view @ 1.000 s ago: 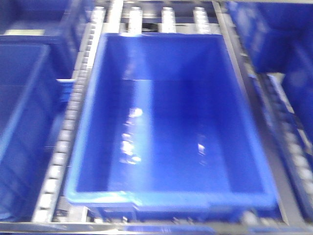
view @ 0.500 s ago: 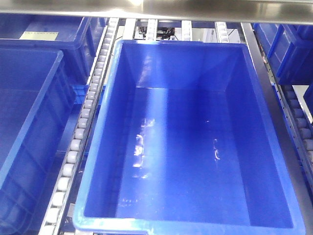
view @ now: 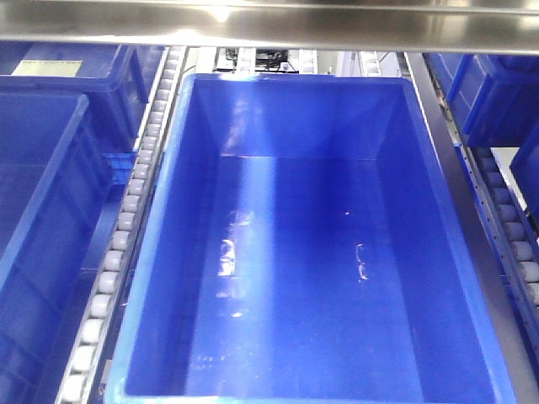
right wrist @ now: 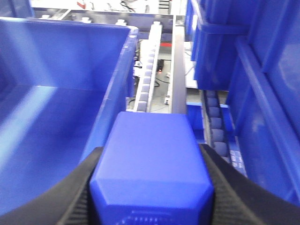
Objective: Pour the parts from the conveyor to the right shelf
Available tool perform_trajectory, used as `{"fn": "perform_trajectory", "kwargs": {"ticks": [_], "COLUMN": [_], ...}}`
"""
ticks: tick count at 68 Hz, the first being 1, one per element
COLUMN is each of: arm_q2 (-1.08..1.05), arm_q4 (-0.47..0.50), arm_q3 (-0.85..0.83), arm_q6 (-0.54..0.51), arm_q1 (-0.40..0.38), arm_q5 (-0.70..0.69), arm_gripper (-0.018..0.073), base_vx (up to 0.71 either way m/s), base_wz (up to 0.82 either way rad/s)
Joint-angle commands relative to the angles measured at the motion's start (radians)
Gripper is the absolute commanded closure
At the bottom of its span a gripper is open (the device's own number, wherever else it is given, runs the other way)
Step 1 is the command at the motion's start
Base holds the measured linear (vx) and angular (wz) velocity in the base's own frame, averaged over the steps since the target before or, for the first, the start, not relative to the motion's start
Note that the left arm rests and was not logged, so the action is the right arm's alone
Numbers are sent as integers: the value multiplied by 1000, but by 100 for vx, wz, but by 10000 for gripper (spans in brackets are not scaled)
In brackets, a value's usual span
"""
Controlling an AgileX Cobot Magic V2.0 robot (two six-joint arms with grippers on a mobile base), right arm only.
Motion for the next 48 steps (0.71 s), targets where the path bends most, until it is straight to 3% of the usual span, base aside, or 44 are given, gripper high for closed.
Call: {"fn": "perform_trajectory", "kwargs": {"ticks": [1,48], "arm_q2": [12,12], "arm_q4": [2,2], "arm_q3": [-27,-27], "arm_q6": [-6,-6], "arm_q1": [-6,-6], "arm_q5": [-82,-82], "arm_gripper": [565,565], "base_vx": [4,1], "base_wz": [-7,-1]}}
